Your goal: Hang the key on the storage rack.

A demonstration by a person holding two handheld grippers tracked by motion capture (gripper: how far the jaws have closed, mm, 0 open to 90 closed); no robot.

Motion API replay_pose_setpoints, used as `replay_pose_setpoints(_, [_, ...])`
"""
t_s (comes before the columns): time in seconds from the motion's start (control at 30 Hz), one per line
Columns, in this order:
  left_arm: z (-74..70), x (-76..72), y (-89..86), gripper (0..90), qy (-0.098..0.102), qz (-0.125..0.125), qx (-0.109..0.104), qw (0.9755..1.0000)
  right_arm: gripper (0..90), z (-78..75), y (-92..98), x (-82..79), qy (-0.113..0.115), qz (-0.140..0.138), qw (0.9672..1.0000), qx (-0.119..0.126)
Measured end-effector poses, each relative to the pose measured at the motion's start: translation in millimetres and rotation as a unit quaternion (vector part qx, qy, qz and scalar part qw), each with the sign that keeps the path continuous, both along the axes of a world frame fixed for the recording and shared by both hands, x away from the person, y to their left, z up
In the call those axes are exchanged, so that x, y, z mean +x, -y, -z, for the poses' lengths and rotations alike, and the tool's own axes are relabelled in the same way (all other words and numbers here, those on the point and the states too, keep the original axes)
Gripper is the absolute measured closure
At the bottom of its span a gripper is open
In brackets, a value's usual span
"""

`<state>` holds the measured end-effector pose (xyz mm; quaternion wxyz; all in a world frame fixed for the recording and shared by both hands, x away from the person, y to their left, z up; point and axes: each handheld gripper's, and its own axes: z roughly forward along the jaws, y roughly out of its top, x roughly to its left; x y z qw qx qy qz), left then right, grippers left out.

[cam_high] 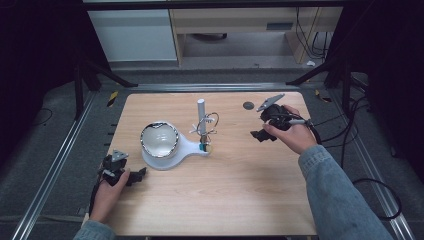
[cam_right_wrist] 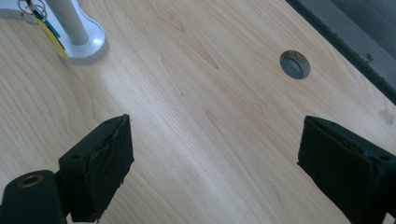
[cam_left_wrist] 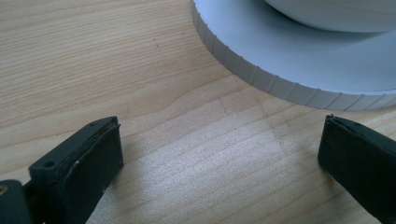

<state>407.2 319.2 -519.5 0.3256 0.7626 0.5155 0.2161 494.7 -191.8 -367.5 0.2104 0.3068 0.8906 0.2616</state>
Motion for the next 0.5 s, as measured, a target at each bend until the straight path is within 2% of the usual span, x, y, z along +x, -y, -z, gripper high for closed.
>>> replay_pose_setpoints(0.5, [0.0, -0.1, 0.1, 0.0, 0.000, 0.000, 0.000, 1.0000, 10.1, 35.5, 36.9, -26.3, -0.006, 0.028, 0.9993, 0.026])
